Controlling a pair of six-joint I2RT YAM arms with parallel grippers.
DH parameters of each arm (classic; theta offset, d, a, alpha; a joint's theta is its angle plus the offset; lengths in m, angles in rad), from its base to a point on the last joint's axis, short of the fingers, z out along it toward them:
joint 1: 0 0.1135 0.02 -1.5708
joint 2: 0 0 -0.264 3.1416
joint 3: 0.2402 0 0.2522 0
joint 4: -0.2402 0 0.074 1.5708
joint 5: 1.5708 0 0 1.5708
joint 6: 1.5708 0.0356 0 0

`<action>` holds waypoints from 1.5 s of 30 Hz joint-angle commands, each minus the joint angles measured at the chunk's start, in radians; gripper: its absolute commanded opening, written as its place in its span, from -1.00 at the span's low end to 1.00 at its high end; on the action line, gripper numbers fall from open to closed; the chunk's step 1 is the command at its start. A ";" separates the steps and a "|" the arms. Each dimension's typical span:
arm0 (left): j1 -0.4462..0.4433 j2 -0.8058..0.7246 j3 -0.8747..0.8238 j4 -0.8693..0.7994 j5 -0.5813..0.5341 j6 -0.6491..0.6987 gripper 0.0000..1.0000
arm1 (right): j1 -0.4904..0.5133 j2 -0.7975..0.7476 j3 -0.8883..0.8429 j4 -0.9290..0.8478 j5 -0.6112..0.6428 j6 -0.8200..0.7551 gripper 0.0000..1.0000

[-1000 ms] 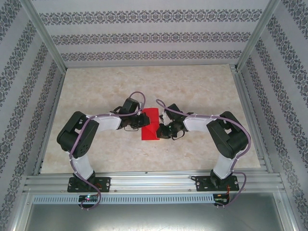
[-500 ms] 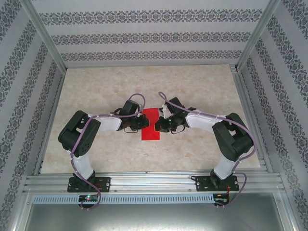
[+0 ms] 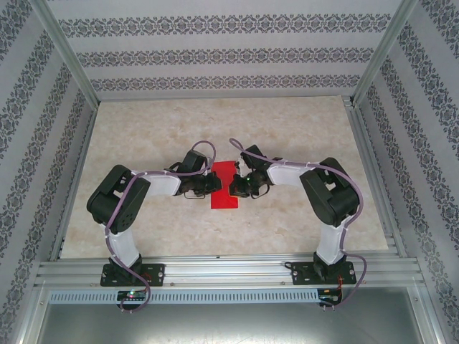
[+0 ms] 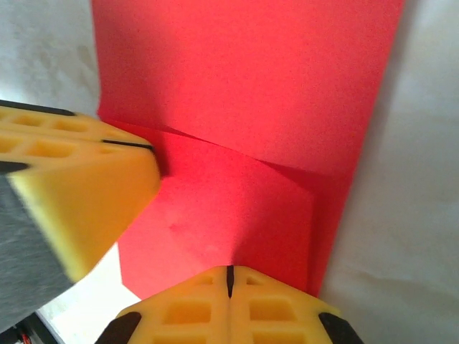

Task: Fold a paper plane with a square sheet of paper (pick it up from the middle)
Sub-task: Fold the triangle a second time at the center of the table.

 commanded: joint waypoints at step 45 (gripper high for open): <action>0.000 -0.024 -0.101 -0.013 -0.132 -0.056 -0.90 | 0.007 -0.083 -0.092 -0.191 -0.086 -0.197 -0.93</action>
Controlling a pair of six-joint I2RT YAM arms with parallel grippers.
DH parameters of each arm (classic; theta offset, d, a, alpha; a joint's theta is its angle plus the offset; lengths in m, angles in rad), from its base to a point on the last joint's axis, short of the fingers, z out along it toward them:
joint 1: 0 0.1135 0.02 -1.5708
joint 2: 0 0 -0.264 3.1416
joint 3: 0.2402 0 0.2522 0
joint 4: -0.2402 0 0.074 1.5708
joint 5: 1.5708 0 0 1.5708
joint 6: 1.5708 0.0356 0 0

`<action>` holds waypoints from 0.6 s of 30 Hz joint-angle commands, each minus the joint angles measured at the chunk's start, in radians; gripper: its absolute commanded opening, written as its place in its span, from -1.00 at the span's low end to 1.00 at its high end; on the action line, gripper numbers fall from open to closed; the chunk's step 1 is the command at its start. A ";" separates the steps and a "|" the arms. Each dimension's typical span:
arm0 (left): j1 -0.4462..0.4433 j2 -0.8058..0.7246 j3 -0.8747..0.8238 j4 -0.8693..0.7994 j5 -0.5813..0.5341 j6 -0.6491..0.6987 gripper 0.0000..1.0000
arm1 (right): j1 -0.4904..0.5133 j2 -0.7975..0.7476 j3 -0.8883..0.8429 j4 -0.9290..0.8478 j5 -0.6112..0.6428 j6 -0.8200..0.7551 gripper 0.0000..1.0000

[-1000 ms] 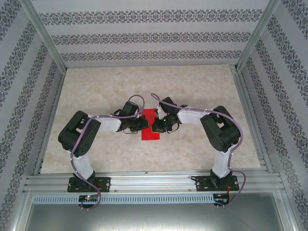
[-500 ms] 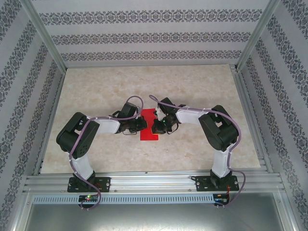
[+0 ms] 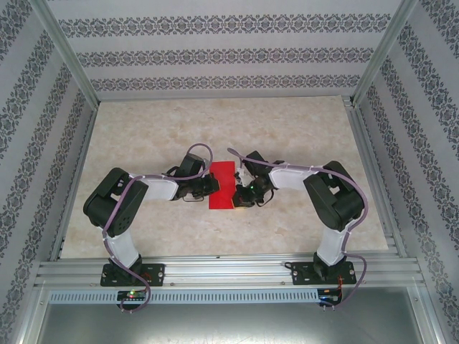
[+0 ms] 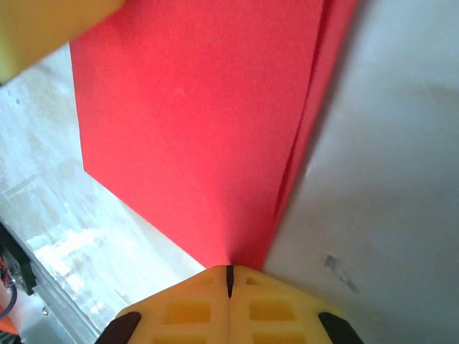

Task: Fold a paper plane with a square sheet of paper (pick it up from the middle)
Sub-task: Fold the triangle a second time at the center of the table.

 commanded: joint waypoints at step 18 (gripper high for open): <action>-0.114 -0.034 -0.004 0.071 0.031 -0.022 -0.68 | -0.004 0.015 -0.017 -0.039 0.060 0.024 -0.93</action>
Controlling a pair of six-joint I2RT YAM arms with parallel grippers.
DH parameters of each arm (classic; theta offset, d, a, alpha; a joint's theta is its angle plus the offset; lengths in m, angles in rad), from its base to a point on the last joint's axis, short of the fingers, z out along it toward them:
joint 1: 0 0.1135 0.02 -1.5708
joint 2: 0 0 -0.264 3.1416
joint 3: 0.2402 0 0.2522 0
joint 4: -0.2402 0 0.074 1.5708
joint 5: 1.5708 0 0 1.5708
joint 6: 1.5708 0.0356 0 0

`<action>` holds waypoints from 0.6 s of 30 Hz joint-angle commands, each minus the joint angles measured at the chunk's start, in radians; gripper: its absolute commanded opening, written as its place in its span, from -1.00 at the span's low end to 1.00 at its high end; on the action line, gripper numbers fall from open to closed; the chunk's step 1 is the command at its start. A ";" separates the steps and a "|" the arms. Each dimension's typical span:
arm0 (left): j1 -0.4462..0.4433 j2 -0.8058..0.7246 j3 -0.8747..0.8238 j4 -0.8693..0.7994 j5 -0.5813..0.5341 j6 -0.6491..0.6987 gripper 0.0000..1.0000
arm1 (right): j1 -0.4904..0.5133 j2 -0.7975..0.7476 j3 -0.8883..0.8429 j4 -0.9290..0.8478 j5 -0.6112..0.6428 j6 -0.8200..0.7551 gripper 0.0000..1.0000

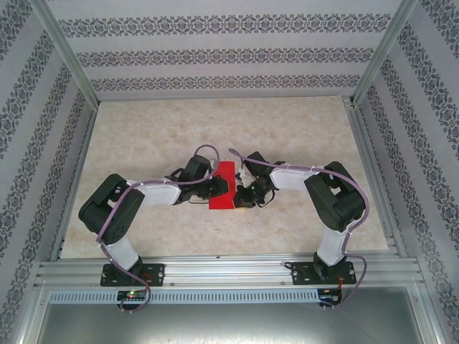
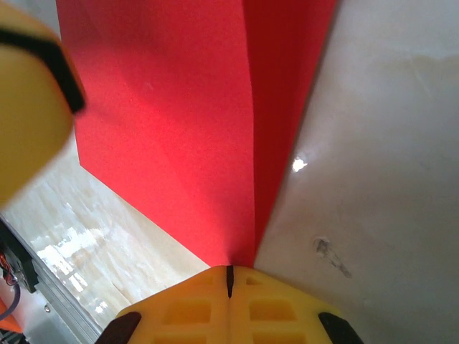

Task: Fold a paper plane with a square sheet of paper (pick it up from the middle)
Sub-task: Fold the triangle a second time at the center of the table.

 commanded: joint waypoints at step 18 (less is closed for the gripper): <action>0.033 0.073 -0.086 0.085 -0.084 -0.017 -0.72 | -0.005 0.038 -0.022 -0.077 0.097 0.005 -0.95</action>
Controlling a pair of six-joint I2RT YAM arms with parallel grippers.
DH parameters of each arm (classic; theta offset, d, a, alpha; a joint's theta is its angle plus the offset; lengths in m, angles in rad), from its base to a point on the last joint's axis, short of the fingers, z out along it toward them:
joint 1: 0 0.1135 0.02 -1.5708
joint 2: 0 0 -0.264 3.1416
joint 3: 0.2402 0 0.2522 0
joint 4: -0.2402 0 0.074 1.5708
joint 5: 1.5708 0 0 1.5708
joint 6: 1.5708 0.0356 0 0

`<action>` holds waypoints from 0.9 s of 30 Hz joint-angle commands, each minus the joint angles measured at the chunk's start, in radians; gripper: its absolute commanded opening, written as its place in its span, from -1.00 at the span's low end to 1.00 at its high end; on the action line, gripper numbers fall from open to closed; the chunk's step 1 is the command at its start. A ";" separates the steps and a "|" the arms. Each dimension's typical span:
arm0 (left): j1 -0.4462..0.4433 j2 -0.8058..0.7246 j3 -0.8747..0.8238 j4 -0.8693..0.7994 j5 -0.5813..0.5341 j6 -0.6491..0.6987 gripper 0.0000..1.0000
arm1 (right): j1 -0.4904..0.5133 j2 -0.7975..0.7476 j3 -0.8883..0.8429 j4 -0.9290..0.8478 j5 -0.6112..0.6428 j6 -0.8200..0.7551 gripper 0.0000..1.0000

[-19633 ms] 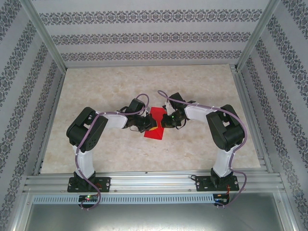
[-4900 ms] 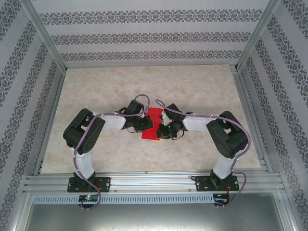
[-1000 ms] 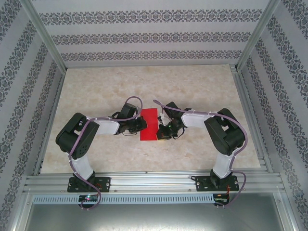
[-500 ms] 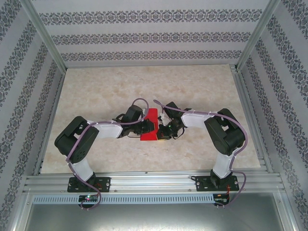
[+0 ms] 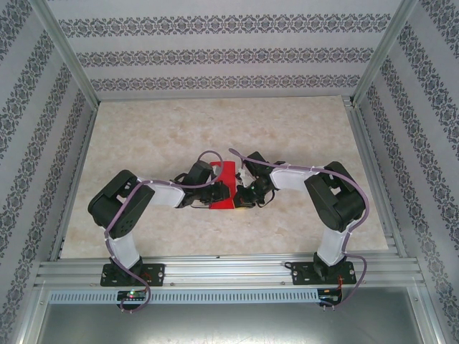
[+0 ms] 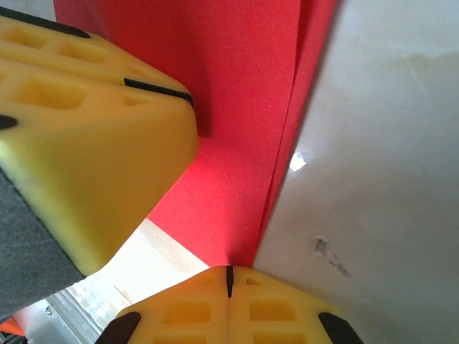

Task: Fold a paper plane with a square sheet of paper (pick it up from the middle)
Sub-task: Fold the triangle a second time at the center of the table.

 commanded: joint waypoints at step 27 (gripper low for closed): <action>0.273 -0.211 0.029 -0.252 -0.062 0.103 -0.10 | -0.048 -0.195 0.007 0.164 0.015 0.162 -0.36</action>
